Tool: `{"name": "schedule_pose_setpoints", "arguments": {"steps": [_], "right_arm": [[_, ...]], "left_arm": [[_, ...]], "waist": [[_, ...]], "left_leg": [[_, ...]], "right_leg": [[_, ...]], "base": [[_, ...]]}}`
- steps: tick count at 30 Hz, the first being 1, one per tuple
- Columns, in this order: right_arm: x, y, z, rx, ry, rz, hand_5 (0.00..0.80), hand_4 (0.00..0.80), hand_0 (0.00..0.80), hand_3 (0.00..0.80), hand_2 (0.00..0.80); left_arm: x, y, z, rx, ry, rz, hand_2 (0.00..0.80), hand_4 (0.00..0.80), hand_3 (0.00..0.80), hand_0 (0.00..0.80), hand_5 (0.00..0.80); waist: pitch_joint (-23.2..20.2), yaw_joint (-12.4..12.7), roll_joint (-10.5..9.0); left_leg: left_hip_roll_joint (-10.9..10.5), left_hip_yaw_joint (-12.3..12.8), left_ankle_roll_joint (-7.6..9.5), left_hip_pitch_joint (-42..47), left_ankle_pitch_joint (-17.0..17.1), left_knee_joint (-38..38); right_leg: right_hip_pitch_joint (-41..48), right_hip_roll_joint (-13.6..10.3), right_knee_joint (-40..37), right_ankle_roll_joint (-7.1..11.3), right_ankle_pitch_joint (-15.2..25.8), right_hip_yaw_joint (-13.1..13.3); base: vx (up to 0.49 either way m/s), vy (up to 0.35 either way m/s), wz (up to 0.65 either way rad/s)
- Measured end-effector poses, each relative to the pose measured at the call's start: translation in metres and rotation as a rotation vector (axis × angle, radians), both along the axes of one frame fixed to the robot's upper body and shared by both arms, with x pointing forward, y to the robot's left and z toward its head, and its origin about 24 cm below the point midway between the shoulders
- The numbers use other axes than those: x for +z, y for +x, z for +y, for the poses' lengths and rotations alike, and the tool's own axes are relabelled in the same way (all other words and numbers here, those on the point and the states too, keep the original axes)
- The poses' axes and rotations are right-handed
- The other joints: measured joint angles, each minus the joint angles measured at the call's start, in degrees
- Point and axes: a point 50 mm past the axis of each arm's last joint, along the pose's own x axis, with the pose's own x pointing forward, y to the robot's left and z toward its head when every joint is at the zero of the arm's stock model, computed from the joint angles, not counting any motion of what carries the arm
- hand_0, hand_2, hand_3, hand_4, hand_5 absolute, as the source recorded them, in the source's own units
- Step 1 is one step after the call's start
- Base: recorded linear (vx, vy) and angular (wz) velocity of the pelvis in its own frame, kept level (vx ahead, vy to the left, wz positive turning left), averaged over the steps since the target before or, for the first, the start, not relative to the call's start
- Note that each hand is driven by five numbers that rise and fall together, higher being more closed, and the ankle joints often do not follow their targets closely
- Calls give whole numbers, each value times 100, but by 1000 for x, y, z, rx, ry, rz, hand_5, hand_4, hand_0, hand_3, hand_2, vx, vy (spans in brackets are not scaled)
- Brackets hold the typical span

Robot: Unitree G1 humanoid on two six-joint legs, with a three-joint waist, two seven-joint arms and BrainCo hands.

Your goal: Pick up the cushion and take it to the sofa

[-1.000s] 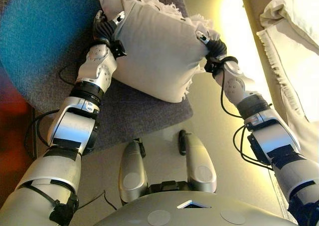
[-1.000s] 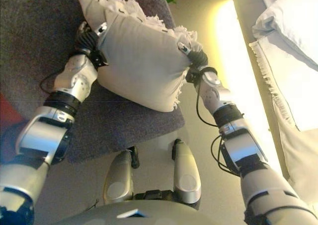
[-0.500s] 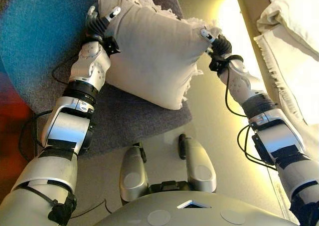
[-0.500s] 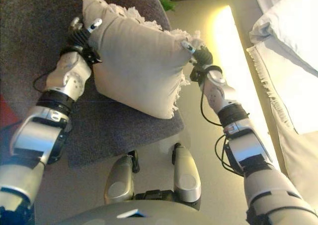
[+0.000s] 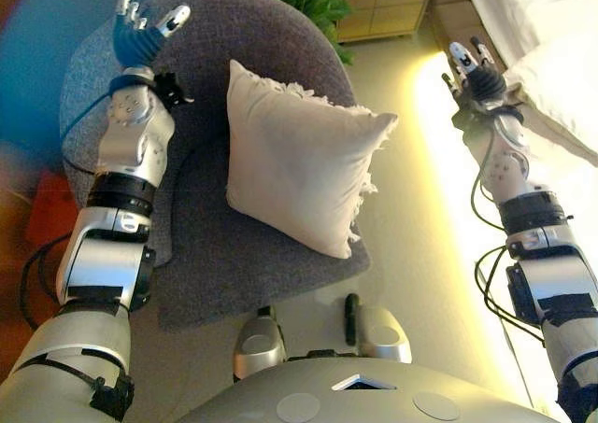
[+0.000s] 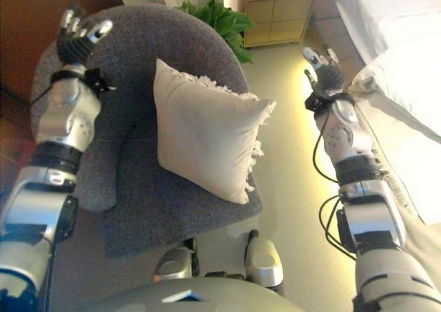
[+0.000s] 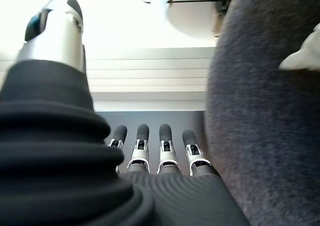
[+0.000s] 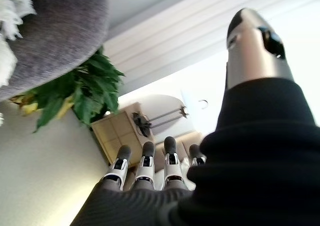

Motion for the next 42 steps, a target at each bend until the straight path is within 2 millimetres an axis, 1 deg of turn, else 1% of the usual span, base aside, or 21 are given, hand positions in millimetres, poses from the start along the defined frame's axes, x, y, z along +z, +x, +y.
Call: {"name": "schedule_pose_setpoints", "arguments": {"steps": [3, 6, 7, 9, 12, 15, 16, 17, 19, 22, 24, 26, 29, 32, 35, 42], "right_arm": [[-19, -17, -12, -40, -13, 17, 0, 0, 0, 0, 0], [-41, -34, -11, -39, -2, 46, 0, 0, 0, 0, 0], [-52, -41, -6, -28, 5, 65, 0, 0, 0, 0, 0], [-65, -50, 2, 2, 21, 80, 0, 0, 0, 0, 0], [-81, -63, 19, 63, 41, 82, 0, 0, 0, 0, 0], [-91, -74, 37, 145, 46, 69, 0, 0, 0, 0, 0], [-95, -81, 43, 182, 54, 65, 0, 0, 0, 0, 0], [-100, -88, 48, 212, 63, 64, 0, 0, 0, 0, 0], [-110, -97, 55, 253, 83, 76, 0, 0, 0, 0, 0], [-129, -115, 64, 281, 126, 107, 0, 0, 0, 0, 0], [-136, -123, 71, 293, 178, 128, 0, 0, 0, 0, 0], [-144, -128, 79, 309, 222, 158, 0, 0, 0, 0, 0], [-150, -134, 91, 326, 286, 173, 0, 0, 0, 0, 0], [-154, -137, 95, 346, 297, 184, 0, 0, 0, 0, 0], [-153, -136, 100, 373, 291, 186, 0, 0, 0, 0, 0], [-154, -136, 98, 356, 259, 177, 0, 0, 0, 0, 0]], "left_arm": [[-14, -18, 2, -40, -8, -15, 0, 0, 0, 0, 0], [-33, -37, -3, -79, -38, -14, 0, 0, 0, 0, 0], [-42, -44, -8, -101, -65, -9, 0, 0, 0, 0, 0], [-55, -54, -21, -158, -107, -5, 0, 0, 0, 0, 0], [-70, -67, -39, -251, -192, -2, 0, 0, 0, 0, 0], [-84, -78, -55, -324, -228, 18, 0, 0, 0, 0, 0], [-91, -84, -60, -344, -237, 33, 0, 0, 0, 0, 0], [-97, -90, -63, -358, -243, 50, 0, 0, 0, 0, 0], [-109, -99, -62, -363, -270, 83, 0, 0, 0, 0, 0], [-134, -119, -64, -369, -322, 156, 0, 0, 0, 0, 0], [-145, -129, -67, -381, -341, 198, 0, 0, 0, 0, 0], [-155, -136, -70, -401, -403, 231, 0, 0, 0, 0, 0], [-167, -147, -75, -428, -439, 271, 0, 0, 0, 0, 0], [-175, -152, -83, -452, -433, 303, 0, 0, 0, 0, 0], [-177, -154, -84, -466, -405, 316, 0, 0, 0, 0, 0], [-177, -154, -85, -471, -411, 319, 0, 0, 0, 0, 0]], "waist": [[-140, 19, -39], [-247, 25, -87], [-318, 31, -109], [-332, 43, -123], [-354, 32, -122], [-365, 23, -120], [-390, 18, -118], [-411, 20, -124], [-455, 21, -130], [-495, 19, -127], [-497, 22, -126], [-497, 35, -126], [-494, 90, -116], [-490, 148, -105], [-487, 164, -97], [-466, 161, -62]], "left_leg": [[-43, -1, 25, 103, 20, -133], [-94, 1, 42, 235, 31, -275], [-107, 4, 51, 236, 38, -311], [-121, 5, 64, 305, 60, -388], [-147, 22, 88, 351, 124, -518], [-164, 43, 105, 404, 189, -654], [-165, 79, 103, 408, 211, -702], [-165, 106, 102, 410, 242, -744], [-167, 140, 110, 423, 292, -833], [-173, 173, 112, 513, 312, -939], [-182, 173, 115, 502, 368, -1005], [-187, 170, 116, 493, 398, -1034], [-190, 162, 121, 468, 413, -1034], [-190, 140, 129, 394, 447, -1033], [-193, 112, 131, 392, 451, -1034], [-197, 73, 131, 390, 451, -1034]], "right_leg": [[182, 0, -258, 43, 74, -6], [363, -16, -467, 90, 118, -6], [374, -23, -530, 100, 143, -6], [487, -23, -710, 114, 228, -6], [592, -23, -982, 132, 381, -5], [661, -20, -1173, 142, 496, 1], [659, -17, -1227, 143, 533, 9], [661, -16, -1282, 144, 565, 15], [679, -6, -1405, 144, 644, 20], [764, 2, -1563, 149, 721, 22], [757, 2, -1632, 151, 775, 21], [757, 1, -1673, 154, 811, 18], [744, -1, -1690, 154, 826, 13], [704, -2, -1691, 152, 834, -14], [717, -3, -1692, 148, 838, -41], [738, -8, -1694, 149, 837, -87]], "base": [[-31, 38, 7], [-40, 39, 4], [-47, 40, 3], [-64, 47, 0], [-100, 50, -3], [-100, 26, -2], [-86, 15, -6], [-103, 14, -6], [-112, 14, -5], [-104, 13, -5], [-123, 21, 0], [-129, 21, 1], [-125, 6, 2], [-78, 3, 6], [-23, 1, 5], [1, -1, 2]]}}
